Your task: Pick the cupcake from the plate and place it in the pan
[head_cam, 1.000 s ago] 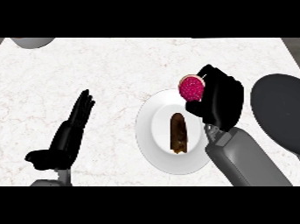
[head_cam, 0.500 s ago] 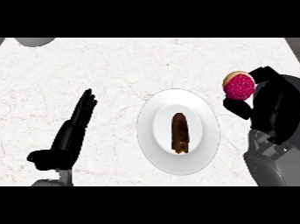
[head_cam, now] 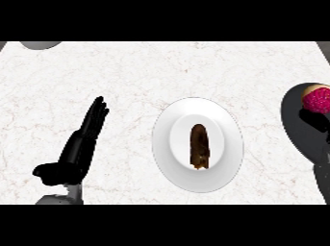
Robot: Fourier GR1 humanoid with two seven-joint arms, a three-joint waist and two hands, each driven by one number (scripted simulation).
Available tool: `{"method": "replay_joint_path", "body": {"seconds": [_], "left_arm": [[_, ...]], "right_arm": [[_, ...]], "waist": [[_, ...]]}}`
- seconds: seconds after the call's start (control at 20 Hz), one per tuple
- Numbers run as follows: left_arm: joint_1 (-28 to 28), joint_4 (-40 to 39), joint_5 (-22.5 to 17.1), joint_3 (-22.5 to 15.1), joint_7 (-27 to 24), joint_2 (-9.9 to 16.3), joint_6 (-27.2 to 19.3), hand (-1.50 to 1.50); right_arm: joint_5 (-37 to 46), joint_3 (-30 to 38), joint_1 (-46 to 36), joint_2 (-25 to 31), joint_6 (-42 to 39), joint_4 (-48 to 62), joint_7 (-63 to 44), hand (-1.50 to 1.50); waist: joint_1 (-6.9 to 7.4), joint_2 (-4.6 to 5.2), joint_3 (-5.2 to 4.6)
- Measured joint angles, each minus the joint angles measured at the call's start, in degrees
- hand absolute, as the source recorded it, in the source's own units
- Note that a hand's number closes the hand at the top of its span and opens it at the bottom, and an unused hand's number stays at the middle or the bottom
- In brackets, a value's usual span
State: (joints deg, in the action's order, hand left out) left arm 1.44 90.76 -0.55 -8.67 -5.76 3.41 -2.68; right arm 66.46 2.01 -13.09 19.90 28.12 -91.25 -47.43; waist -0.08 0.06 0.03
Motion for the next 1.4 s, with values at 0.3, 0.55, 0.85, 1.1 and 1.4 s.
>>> {"method": "replay_joint_path", "body": {"seconds": [0.3,0.55,0.85,1.1,1.4], "left_arm": [[0.89,-0.55,-0.26,0.54,0.26,-0.16,0.42,0.00],[-0.24,1.45,-0.23,0.26,1.30,0.09,0.99,0.00],[1.22,-0.26,0.13,0.10,0.78,-0.49,1.19,0.00],[0.86,0.20,0.93,-1.07,0.59,-1.58,0.51,0.00],[0.37,-0.06,0.59,-0.26,-0.16,-0.78,1.34,0.00]], "right_arm": [[-7.86,8.62,-1.76,4.35,11.45,11.87,10.47,1.50],[-18.29,13.70,-6.11,8.35,17.24,26.11,23.08,1.50],[-26.69,15.99,-10.47,11.61,8.22,40.11,28.60,-1.50],[-33.70,17.50,-14.50,11.55,-2.78,49.25,34.56,-1.50],[-39.73,23.15,-19.63,12.69,-2.95,59.77,48.56,-1.50]], "waist": [[0.39,0.11,0.03],[0.74,0.15,0.06],[1.42,0.48,0.08],[1.96,0.57,0.19],[2.03,0.66,0.22]]}}
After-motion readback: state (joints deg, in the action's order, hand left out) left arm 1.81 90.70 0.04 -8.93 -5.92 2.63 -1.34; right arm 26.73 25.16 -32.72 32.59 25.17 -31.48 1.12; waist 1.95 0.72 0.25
